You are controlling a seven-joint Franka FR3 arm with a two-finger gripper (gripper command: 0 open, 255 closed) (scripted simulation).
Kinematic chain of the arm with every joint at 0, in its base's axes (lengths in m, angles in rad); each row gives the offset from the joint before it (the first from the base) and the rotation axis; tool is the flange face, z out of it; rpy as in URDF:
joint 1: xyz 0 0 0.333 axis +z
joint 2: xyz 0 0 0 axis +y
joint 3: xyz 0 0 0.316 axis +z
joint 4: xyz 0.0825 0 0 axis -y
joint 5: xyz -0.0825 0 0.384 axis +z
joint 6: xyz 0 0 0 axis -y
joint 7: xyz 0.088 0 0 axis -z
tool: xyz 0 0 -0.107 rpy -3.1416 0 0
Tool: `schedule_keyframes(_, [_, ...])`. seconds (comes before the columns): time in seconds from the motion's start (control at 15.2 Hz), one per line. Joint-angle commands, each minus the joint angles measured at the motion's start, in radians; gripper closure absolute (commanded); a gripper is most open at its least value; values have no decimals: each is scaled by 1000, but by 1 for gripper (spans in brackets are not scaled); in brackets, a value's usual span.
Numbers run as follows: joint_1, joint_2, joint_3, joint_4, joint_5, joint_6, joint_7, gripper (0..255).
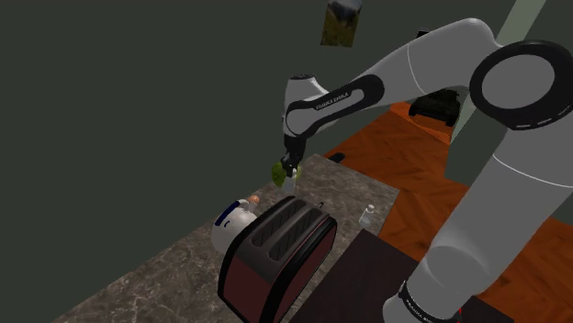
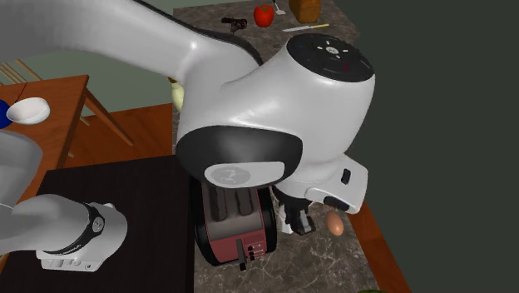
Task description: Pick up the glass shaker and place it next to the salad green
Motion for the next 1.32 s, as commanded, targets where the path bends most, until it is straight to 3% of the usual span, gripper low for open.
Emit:
schedule_keyframes(0.0, [-26, 14, -26, 15, -1, 4, -53, 255])
schedule_keyframes(0.66, [-150, 99, -139, 118, 11, 8, -297, 255])
schedule_keyframes(1.25, [-265, 244, -212, 311, 51, -24, -508, 255])
